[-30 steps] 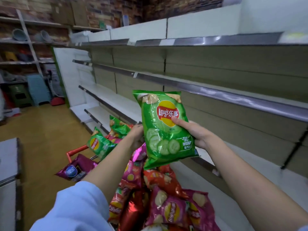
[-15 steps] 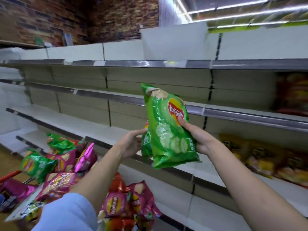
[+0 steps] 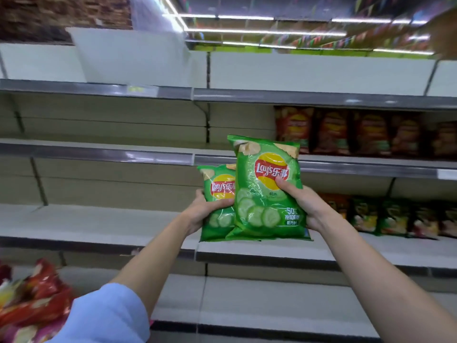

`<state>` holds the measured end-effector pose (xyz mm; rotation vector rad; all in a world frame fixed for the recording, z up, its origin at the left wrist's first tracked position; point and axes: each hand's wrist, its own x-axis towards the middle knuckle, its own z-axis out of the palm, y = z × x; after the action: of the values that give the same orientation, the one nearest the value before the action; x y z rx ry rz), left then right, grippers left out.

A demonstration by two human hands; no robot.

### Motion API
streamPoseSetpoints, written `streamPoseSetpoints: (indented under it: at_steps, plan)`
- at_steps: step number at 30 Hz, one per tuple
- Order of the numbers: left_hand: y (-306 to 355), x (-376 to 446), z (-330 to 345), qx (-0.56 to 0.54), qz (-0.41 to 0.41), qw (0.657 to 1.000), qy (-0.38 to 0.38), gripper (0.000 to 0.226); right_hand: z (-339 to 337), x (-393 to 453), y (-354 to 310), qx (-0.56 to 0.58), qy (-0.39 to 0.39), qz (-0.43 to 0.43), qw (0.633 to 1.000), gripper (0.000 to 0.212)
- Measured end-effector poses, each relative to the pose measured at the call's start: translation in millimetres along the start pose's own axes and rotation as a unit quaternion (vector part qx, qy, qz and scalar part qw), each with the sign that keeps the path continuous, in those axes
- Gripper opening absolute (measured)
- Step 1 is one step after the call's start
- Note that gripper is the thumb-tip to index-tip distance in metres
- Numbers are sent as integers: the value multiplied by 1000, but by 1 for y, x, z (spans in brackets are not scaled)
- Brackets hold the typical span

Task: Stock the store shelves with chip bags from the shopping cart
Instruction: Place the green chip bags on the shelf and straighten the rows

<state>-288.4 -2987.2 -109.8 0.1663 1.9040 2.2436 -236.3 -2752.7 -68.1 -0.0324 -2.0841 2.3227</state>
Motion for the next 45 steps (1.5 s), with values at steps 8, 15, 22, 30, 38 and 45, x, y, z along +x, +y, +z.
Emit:
streamPoseSetpoints:
  at_steps: [8, 15, 22, 30, 38, 45]
  plan:
    - [-1, 62, 75, 73, 31, 994, -74, 45, -85, 1, -6, -35, 178, -47, 982, 42]
    - [10, 127, 173, 60, 65, 981, -171, 55, -160, -1, -39, -38, 283, -68, 956, 42]
    - [0, 168, 264, 31, 54, 960, -274, 59, -220, -20, -55, -35, 352, -107, 929, 42]
    - [-34, 177, 378, -7, 17, 921, -390, 36, -286, -68, -48, -42, 452, -78, 888, 43]
    - [-60, 171, 484, -29, -18, 891, -453, 69, -368, -115, -55, -43, 499, -77, 862, 38]
    - [-83, 155, 588, -18, -16, 883, -469, 69, -465, -156, -52, -34, 521, -92, 848, 52]
